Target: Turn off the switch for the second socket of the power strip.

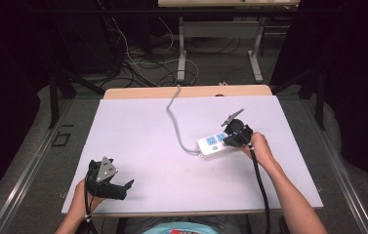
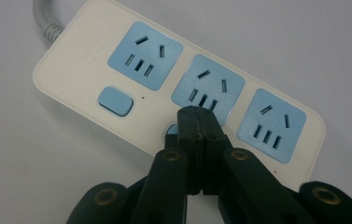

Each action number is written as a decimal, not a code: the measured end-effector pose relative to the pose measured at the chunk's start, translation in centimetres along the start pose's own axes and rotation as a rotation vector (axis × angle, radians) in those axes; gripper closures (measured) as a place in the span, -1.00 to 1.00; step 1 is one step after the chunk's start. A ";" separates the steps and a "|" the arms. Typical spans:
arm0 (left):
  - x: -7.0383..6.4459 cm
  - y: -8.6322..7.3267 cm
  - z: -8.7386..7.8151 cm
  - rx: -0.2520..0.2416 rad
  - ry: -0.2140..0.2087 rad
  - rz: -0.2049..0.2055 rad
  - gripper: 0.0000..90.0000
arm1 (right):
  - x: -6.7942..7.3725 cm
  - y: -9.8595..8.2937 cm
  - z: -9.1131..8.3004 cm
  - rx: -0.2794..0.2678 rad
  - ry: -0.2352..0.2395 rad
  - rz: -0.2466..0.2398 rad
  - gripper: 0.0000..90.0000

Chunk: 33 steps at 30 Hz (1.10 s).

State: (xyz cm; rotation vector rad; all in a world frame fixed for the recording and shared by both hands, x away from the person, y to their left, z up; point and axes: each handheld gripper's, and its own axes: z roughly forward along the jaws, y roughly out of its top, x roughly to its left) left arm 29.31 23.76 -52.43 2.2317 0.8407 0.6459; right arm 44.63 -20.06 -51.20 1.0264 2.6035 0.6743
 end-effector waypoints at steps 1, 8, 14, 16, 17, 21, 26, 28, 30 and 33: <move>0.0 0.0 0.0 -0.001 0.000 -0.001 -1.00 | -0.1 0.0 0.0 -0.001 0.007 0.000 1.00; -0.1 0.0 0.1 -0.011 0.005 0.002 -1.00 | 0.0 -0.1 0.0 0.015 0.006 0.000 1.00; -0.1 0.0 0.1 -0.009 0.002 0.003 -1.00 | 0.2 -0.2 0.3 -0.029 -0.010 -0.002 1.00; -0.1 0.0 0.0 -0.007 -0.004 -0.006 -1.00 | 0.3 -0.2 0.2 -0.010 -0.013 0.013 1.00; -0.1 0.0 0.0 -0.007 -0.003 -0.005 -1.00 | 0.2 -0.1 0.3 -0.020 -0.011 -0.005 1.00; -0.1 0.0 0.0 -0.007 -0.004 -0.005 -1.00 | 0.3 -0.2 0.2 -0.008 -0.013 0.011 1.00; 0.0 0.0 0.0 -0.001 -0.003 0.001 -1.00 | 0.2 -0.2 0.3 -0.033 -0.014 -0.004 1.00; 0.0 0.0 0.0 -0.001 -0.003 0.001 -1.00 | 0.2 -0.1 0.1 -0.004 -0.012 -0.001 1.00; 0.0 0.0 -0.1 -0.003 0.002 0.005 -1.00 | 0.1 -0.1 0.1 -0.006 -0.015 -0.004 1.00; 0.0 0.0 -0.1 -0.001 0.004 0.005 -1.00 | 0.3 -0.2 0.2 -0.018 -0.017 0.015 1.00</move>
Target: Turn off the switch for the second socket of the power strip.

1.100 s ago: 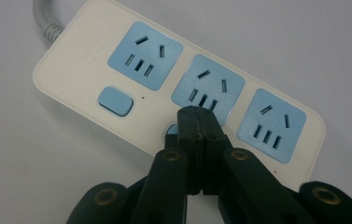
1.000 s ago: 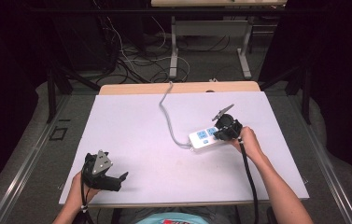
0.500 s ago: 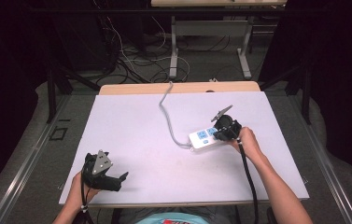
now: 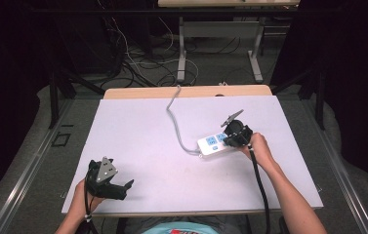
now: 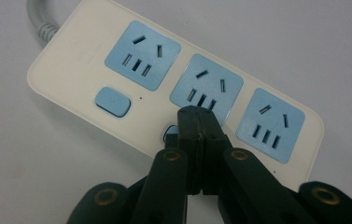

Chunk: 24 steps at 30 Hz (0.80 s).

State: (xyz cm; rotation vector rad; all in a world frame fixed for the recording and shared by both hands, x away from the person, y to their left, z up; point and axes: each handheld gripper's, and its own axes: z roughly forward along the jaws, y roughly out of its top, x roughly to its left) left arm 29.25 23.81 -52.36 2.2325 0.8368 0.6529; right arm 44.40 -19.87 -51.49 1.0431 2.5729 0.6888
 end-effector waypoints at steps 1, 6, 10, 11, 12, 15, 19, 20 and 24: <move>0.0 0.0 0.0 0.001 0.006 0.005 -1.00 | -0.2 0.1 -0.1 0.017 -0.003 -0.032 1.00; 0.0 0.0 0.0 -0.005 0.005 0.005 -1.00 | -0.1 0.1 -0.1 0.018 -0.009 -0.034 1.00; 0.0 0.0 0.0 -0.006 -0.001 -0.005 -1.00 | -0.1 0.1 -0.1 0.015 -0.002 -0.033 1.00; 0.0 0.0 0.0 -0.006 -0.002 -0.004 -1.00 | 0.0 0.1 -0.1 0.014 -0.002 -0.033 1.00; 0.0 0.0 0.0 -0.004 0.008 0.008 -1.00 | 0.0 0.1 0.0 0.006 -0.011 -0.031 1.00; 0.0 0.0 0.0 -0.005 0.006 0.003 -1.00 | -0.1 0.2 -0.1 0.018 -0.017 -0.054 1.00; 0.0 0.0 0.0 -0.002 0.004 0.004 -1.00 | 0.1 0.2 -0.2 0.021 -0.026 -0.035 1.00; 0.0 0.0 0.0 -0.002 0.006 0.006 -1.00 | 0.0 0.2 -0.3 0.017 -0.039 -0.030 1.00; 0.0 0.0 0.0 -0.001 0.000 0.002 -1.00 | -0.4 0.0 -0.5 0.020 -0.029 -0.024 1.00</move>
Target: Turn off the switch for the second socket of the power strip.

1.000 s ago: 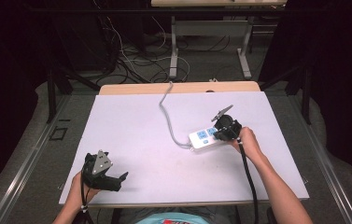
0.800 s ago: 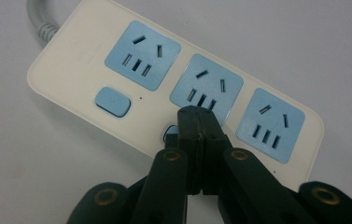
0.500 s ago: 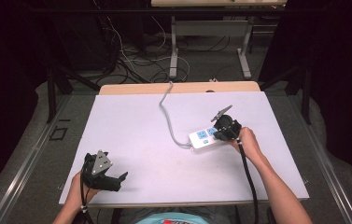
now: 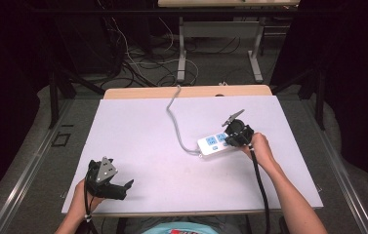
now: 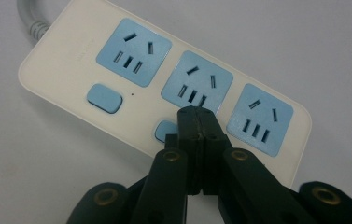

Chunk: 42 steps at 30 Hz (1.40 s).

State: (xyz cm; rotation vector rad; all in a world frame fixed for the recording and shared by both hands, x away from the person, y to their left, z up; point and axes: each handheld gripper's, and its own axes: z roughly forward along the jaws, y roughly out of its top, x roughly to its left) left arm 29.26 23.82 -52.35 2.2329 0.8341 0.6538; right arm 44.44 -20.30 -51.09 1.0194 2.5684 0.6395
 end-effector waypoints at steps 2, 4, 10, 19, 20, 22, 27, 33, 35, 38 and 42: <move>0.0 0.0 0.0 0.000 0.002 0.000 -1.00 | 0.0 0.0 0.0 0.000 0.001 0.003 1.00; 0.0 0.0 0.0 0.000 0.002 0.001 -1.00 | 0.0 0.0 0.1 -0.001 0.004 0.000 1.00; 0.0 0.0 0.0 -0.002 0.002 -0.003 -1.00 | 0.0 0.0 0.1 -0.002 0.004 0.004 1.00; 0.0 0.0 0.0 -0.004 0.001 -0.006 -1.00 | 0.1 -0.1 0.0 -0.040 0.016 0.008 1.00; 0.0 0.0 0.0 -0.005 0.001 -0.007 -1.00 | 0.1 0.0 -0.2 -0.027 0.012 0.008 1.00; 0.0 0.0 0.0 -0.006 0.002 -0.007 -1.00 | 0.1 0.0 -0.4 -0.039 0.009 0.001 0.90; 0.0 0.0 0.0 -0.004 0.000 -0.006 -1.00 | 0.1 -0.1 -0.8 -0.049 0.019 0.003 0.68; 0.0 0.0 0.0 -0.006 0.001 -0.007 -1.00 | 0.0 -0.4 -1.3 -0.075 0.033 0.021 0.27; 0.1 0.0 0.0 -0.004 0.008 0.002 -1.00 | -0.1 -0.5 -1.6 -0.076 0.046 0.028 0.12; 0.0 0.0 0.0 -0.002 0.001 -0.004 -1.00 | -0.2 -0.7 -1.8 -0.094 0.058 0.037 -0.13; 0.0 0.0 0.0 -0.001 0.001 -0.004 -1.00 | -0.3 -0.9 -2.2 -0.101 0.080 0.050 -0.48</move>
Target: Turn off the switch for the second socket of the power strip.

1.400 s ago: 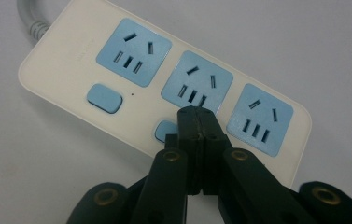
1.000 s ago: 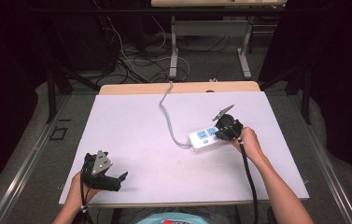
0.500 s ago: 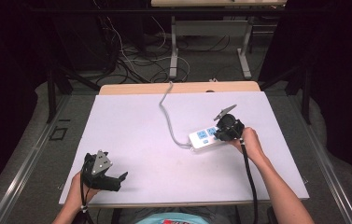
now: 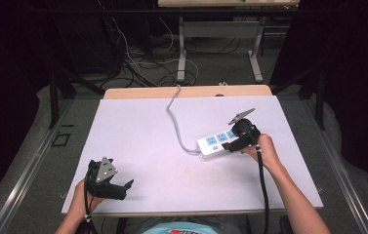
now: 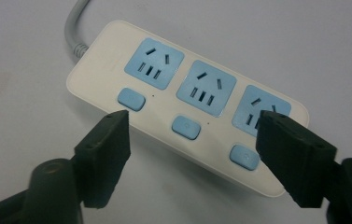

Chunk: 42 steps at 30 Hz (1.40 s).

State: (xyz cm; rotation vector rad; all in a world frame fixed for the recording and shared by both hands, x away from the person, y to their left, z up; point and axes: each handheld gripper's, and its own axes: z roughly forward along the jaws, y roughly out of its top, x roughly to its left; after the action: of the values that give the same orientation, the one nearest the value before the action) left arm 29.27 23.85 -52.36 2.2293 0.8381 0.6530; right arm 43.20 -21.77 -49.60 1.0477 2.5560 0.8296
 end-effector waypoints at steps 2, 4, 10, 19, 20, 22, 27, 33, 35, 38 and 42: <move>0.0 0.0 0.0 0.000 -0.001 -0.001 -1.00 | 0.0 -0.1 -0.2 -0.011 0.012 0.011 -0.63; 0.0 0.0 0.0 -0.001 -0.001 -0.002 -1.00 | 0.0 -0.2 -0.5 -0.020 0.026 0.014 -0.68; 0.0 0.0 0.0 -0.001 -0.003 -0.006 -1.00 | 0.1 -0.6 -1.5 -0.051 0.026 0.024 -0.87; 0.0 0.0 0.0 -0.002 0.000 -0.006 -1.00 | 0.6 -1.2 -2.8 -0.089 0.033 0.028 -0.94; 0.0 -0.1 0.0 -0.004 0.004 -0.007 -1.00 | 0.7 -1.3 -2.8 -0.107 0.031 0.025 -0.95; 0.0 -0.1 0.0 -0.004 0.003 -0.007 -1.00 | 0.7 -1.5 -3.1 -0.096 0.034 0.022 -0.96; 0.0 0.0 0.0 0.001 0.001 -0.005 -1.00 | 1.2 -2.1 -3.3 -0.103 0.029 0.027 -0.99; 0.1 0.0 0.0 0.001 0.005 0.000 -1.00 | 1.6 -3.0 -4.0 -0.113 0.035 0.032 -1.00; 0.1 0.0 0.0 0.002 0.005 0.001 -1.00 | 1.6 -3.3 -4.1 -0.122 0.028 0.024 -1.00; 0.0 0.0 0.0 0.002 0.009 0.001 -1.00 | 1.7 -3.8 -4.5 -0.124 0.030 0.028 -1.00; 0.1 0.0 0.0 0.003 0.009 0.004 -1.00 | 1.8 -4.5 -4.7 -0.132 0.030 0.024 -1.00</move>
State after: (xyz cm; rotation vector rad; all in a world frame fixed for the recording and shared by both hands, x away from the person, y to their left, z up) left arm 29.34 23.88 -52.34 2.2328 0.8396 0.6645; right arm 37.36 -24.99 -48.48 1.0347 2.4783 1.0127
